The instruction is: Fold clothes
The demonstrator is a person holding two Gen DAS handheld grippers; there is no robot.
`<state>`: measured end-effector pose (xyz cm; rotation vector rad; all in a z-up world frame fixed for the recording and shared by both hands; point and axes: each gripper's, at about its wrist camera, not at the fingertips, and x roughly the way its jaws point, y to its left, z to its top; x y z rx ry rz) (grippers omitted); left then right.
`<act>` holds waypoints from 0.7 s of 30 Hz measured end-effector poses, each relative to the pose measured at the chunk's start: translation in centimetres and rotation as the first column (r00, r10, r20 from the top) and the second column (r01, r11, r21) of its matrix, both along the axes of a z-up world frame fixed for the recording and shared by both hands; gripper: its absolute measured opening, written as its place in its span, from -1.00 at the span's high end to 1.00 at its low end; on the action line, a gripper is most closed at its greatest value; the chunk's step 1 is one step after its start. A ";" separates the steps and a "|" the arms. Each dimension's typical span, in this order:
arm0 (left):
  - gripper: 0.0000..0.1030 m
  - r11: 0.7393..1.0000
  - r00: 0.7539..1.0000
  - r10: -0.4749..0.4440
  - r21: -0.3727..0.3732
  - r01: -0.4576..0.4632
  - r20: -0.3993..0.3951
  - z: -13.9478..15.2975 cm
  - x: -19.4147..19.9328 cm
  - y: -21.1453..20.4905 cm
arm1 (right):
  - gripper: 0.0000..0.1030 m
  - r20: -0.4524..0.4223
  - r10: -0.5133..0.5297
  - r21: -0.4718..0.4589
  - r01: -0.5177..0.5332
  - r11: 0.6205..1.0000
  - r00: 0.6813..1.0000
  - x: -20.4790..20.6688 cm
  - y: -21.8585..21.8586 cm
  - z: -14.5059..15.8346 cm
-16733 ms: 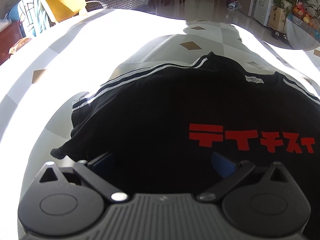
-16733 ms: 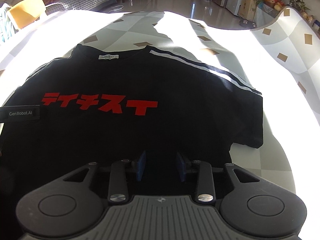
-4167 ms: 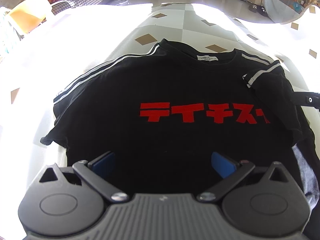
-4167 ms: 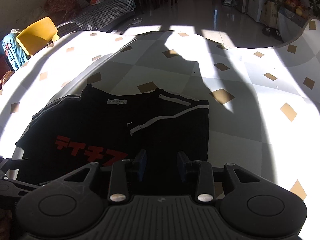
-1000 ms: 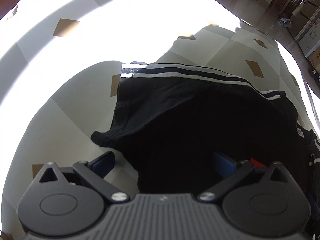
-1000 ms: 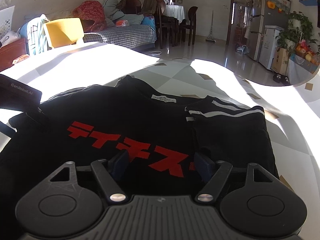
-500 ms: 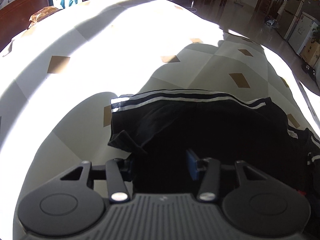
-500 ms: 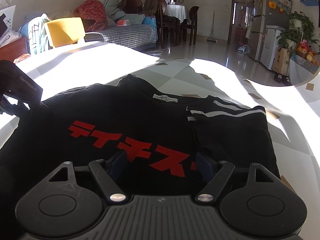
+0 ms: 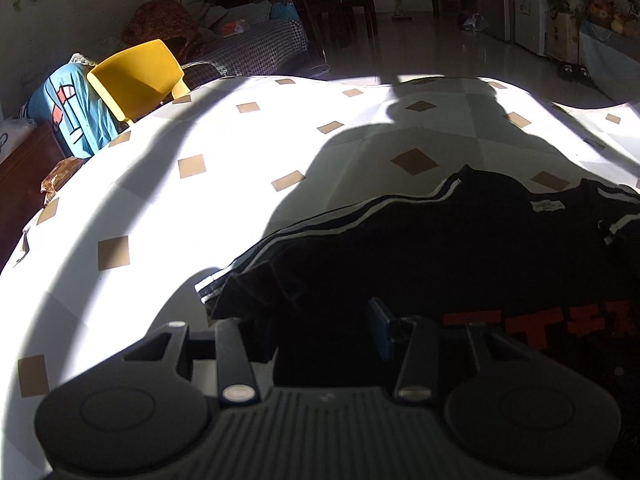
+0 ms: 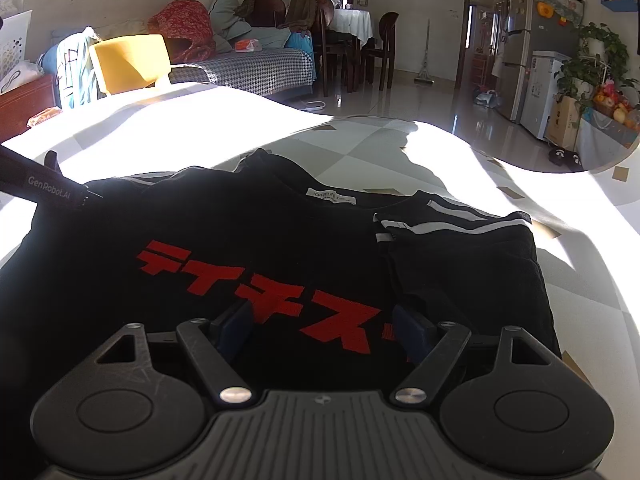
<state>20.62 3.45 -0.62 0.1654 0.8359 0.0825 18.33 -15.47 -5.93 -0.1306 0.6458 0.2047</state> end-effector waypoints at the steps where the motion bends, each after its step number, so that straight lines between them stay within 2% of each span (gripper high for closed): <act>1: 0.16 1.000 1.000 -0.003 -0.010 0.003 -0.006 -0.1 0.0 -0.2 | -0.48 0.000 0.000 0.000 0.000 1.000 1.000 0.0 0.0 0.0; 2: 0.12 1.000 1.000 0.003 -0.020 -0.003 -0.014 -0.3 0.1 -0.3 | -0.48 0.000 -0.001 0.000 0.001 1.000 1.000 0.0 0.0 0.0; 4: -0.11 0.999 0.999 0.019 -0.037 -0.021 -0.032 -0.7 0.2 0.0 | -0.48 0.000 -0.001 0.000 0.001 1.000 1.000 0.0 0.0 0.0; 8: -0.25 0.994 0.996 0.055 -0.091 -0.061 -0.068 -1.1 0.1 1.0 | -0.48 0.000 -0.002 0.000 0.002 1.000 1.000 0.0 0.0 0.0; 10: -0.42 0.993 0.995 0.062 -0.094 -0.069 -0.074 -1.1 -0.3 1.1 | -0.49 0.000 -0.002 0.000 0.002 1.000 1.000 0.0 0.1 0.0; 21: -0.47 0.991 0.989 0.103 -0.074 -0.111 -0.102 -0.5 -1.7 0.6 | -0.49 0.000 -0.004 0.000 0.004 1.000 1.000 0.0 0.1 0.0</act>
